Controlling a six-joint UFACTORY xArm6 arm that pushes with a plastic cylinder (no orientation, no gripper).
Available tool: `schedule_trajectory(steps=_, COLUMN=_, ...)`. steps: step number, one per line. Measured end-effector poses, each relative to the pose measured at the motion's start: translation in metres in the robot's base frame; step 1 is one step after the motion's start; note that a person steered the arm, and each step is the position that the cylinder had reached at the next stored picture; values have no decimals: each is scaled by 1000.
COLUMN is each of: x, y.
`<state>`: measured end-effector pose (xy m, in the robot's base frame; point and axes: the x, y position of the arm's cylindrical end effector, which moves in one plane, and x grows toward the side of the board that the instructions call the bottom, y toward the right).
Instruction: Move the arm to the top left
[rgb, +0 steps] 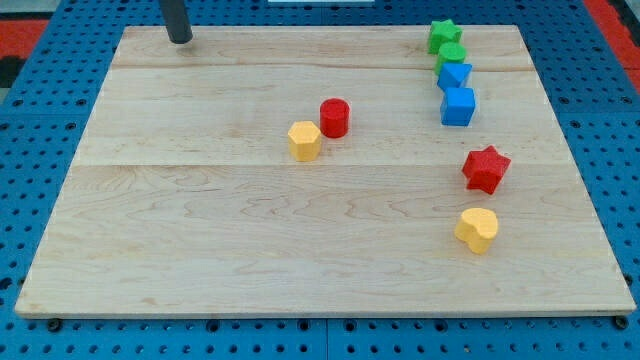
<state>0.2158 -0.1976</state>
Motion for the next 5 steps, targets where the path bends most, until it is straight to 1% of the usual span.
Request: schedule_trajectory(steps=5, x=0, y=-18)
